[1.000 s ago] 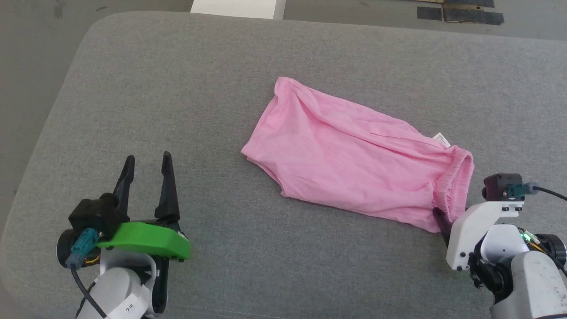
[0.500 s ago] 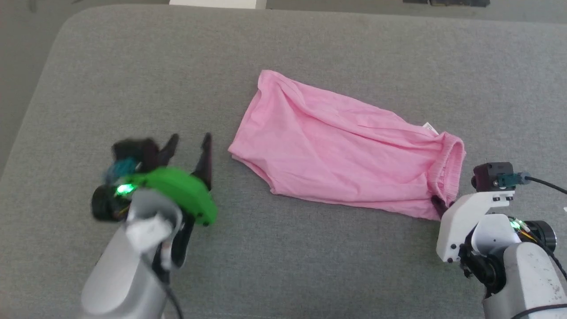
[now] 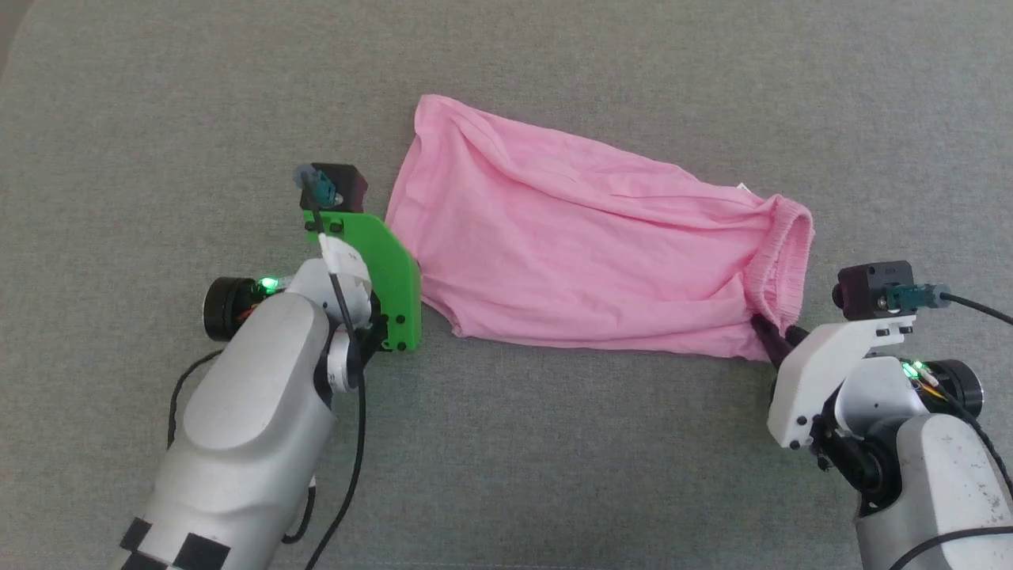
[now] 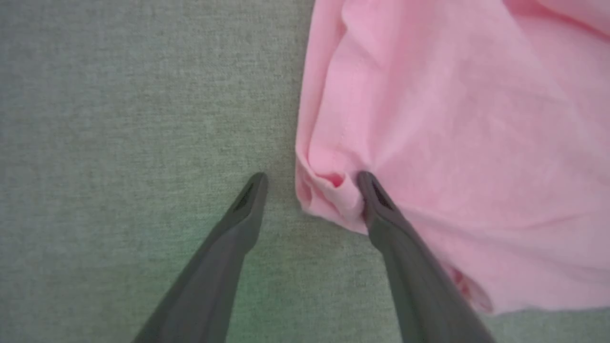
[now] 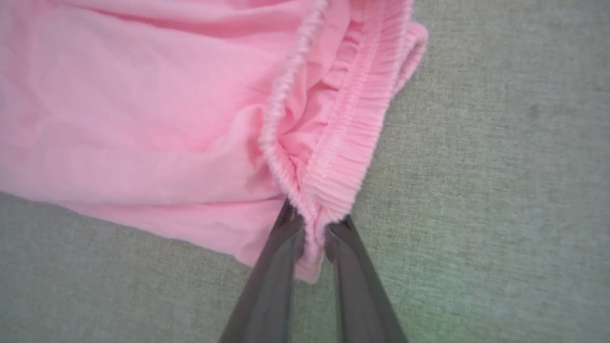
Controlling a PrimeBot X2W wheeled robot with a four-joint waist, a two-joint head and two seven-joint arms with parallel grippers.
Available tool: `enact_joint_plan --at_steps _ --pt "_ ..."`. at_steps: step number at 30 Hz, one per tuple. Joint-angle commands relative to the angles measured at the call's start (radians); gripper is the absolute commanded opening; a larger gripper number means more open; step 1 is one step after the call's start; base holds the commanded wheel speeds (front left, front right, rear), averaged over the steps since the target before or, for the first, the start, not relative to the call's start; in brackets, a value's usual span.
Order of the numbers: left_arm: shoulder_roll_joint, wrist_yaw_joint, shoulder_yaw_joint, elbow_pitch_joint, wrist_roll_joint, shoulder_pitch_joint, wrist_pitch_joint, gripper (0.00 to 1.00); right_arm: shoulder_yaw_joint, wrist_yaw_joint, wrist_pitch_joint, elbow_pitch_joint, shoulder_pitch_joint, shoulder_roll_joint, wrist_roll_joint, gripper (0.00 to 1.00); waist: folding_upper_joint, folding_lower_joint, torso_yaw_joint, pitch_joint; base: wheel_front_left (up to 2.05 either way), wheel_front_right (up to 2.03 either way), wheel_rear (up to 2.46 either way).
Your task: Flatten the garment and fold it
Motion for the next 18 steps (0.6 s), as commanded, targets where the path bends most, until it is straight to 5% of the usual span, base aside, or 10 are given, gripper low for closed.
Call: enact_joint_plan --at_steps 1,3,8,18 --pt "0.001 -0.014 -0.012 0.023 -0.003 0.002 0.019 0.93 -0.001 -0.002 0.001 0.008 -0.010 -0.002 0.002 0.00 0.0000 0.0000 -0.009 0.011 0.00 0.00 0.00" --pt "-0.007 -0.029 -0.019 0.034 -0.016 0.008 0.030 0.00 -0.003 -0.002 0.000 0.008 -0.010 -0.002 0.004 0.00 0.0000 0.0000 -0.009 0.013 0.00 0.00 0.00" --pt "-0.040 -0.070 0.023 0.032 -0.096 0.037 -0.022 0.00 -0.009 -0.002 0.000 0.007 -0.007 -0.002 0.000 0.00 0.0000 0.0000 0.009 -0.020 0.00 0.00 0.00" --pt "0.006 -0.056 0.116 -0.100 -0.165 0.136 -0.091 0.00 -0.018 -0.002 0.080 -0.008 0.028 -0.018 0.041 0.00 0.0000 0.0000 0.057 -0.148 0.00 0.00 0.00"
